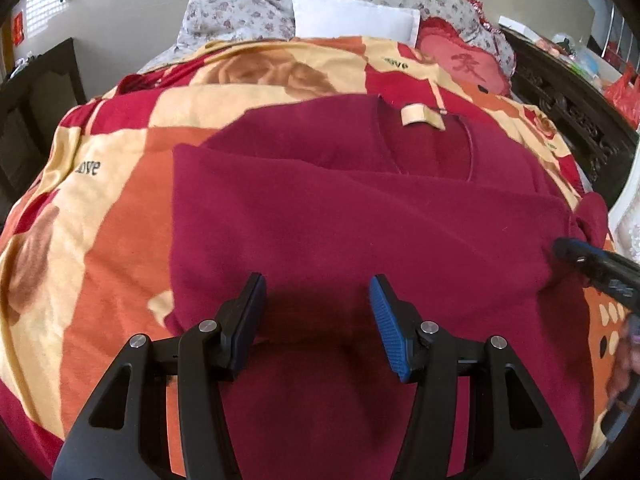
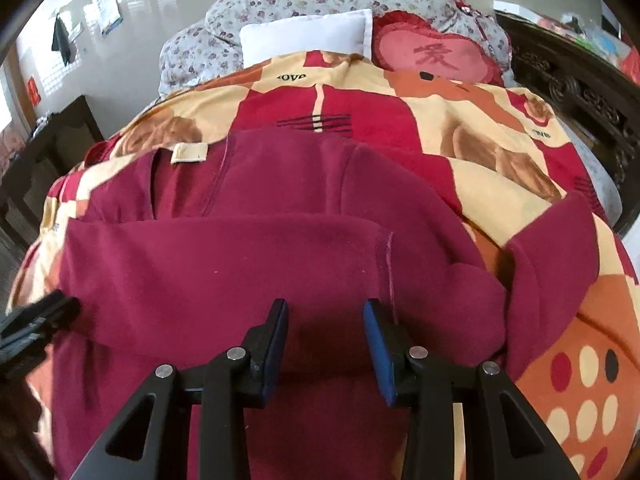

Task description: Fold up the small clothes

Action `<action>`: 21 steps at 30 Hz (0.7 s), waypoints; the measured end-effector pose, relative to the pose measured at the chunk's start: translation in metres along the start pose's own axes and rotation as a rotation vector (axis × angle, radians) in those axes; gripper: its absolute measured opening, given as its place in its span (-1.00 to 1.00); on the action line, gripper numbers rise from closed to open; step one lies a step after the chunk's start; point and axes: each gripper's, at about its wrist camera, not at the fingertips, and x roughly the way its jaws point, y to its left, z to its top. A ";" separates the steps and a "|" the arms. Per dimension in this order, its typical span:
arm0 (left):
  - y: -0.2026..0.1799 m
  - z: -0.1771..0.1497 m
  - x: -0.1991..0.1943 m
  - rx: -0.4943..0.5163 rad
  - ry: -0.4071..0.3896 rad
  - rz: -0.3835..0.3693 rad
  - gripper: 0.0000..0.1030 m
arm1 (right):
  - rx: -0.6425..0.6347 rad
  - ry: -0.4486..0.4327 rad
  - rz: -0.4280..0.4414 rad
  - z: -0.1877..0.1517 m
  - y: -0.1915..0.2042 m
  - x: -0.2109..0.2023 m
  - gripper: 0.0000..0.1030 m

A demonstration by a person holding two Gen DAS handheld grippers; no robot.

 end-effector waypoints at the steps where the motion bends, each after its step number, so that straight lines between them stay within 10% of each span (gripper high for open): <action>1: 0.000 0.000 0.002 -0.004 0.001 0.003 0.05 | 0.000 -0.008 0.006 0.001 0.002 -0.003 -0.28; 21: 0.002 0.004 0.030 -0.037 0.057 0.024 0.09 | -0.016 0.027 0.008 0.012 0.013 0.025 -0.13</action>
